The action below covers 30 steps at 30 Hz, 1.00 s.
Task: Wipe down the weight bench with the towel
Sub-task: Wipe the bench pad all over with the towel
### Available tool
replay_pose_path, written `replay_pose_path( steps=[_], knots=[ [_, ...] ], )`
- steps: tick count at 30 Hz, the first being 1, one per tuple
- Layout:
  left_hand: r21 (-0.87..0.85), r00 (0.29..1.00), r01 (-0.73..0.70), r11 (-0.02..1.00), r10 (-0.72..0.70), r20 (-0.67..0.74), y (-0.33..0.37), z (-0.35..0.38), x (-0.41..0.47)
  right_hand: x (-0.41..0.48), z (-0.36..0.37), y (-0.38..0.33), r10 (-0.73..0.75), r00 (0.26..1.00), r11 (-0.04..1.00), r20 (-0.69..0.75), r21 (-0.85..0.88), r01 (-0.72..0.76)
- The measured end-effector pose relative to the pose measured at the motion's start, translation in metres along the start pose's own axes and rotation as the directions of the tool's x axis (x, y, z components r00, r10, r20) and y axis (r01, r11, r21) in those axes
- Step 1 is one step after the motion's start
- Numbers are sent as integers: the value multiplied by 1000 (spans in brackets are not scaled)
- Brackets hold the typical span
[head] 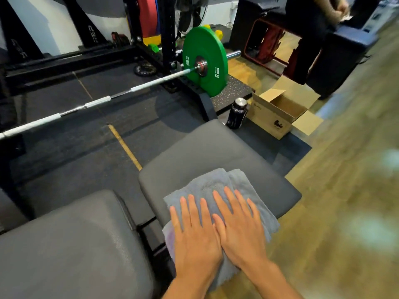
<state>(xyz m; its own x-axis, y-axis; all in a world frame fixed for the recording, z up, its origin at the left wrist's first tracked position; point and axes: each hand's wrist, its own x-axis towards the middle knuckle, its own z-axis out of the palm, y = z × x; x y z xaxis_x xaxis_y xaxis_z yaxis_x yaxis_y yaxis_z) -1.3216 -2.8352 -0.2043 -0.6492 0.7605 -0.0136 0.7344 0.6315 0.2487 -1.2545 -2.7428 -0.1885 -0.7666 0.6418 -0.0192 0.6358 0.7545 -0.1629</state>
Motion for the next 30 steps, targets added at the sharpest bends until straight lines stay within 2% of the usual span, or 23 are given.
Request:
replay_pose_path(
  steps=[2, 7, 13, 18, 21, 24, 30],
  knots=[
    [-16, 998, -50, 999, 51, 32, 21, 3, 19, 9, -4, 23, 51, 998, 999, -28, 14, -51],
    [-42, 989, -146, 988, 145, -43, 53, 10, 89, 60, -10, 66, 185, 978, 983, -94, 6, -185],
    [-28, 966, -238, 971, 234, -108, 44, 6, 197, 163, -21, 72, 349, 937, 936, 26, 47, -350],
    [-49, 994, -102, 994, 100, -46, 15, -1, 259, 239, -16, 55, 215, 977, 974, 14, 71, -215],
    [-104, 996, 53, 993, -60, -65, 7, -3, 276, 270, -12, 51, 77, 996, 988, 44, 129, -82],
    [-132, 985, 133, 982, -146, -95, 13, -5, 281, 277, -15, 60, -7, 1000, 984, 26, 176, 2],
    [-101, 982, 156, 983, -165, -86, 23, -4, 233, 231, -17, 64, -51, 998, 991, 21, 123, 48]
  ],
)
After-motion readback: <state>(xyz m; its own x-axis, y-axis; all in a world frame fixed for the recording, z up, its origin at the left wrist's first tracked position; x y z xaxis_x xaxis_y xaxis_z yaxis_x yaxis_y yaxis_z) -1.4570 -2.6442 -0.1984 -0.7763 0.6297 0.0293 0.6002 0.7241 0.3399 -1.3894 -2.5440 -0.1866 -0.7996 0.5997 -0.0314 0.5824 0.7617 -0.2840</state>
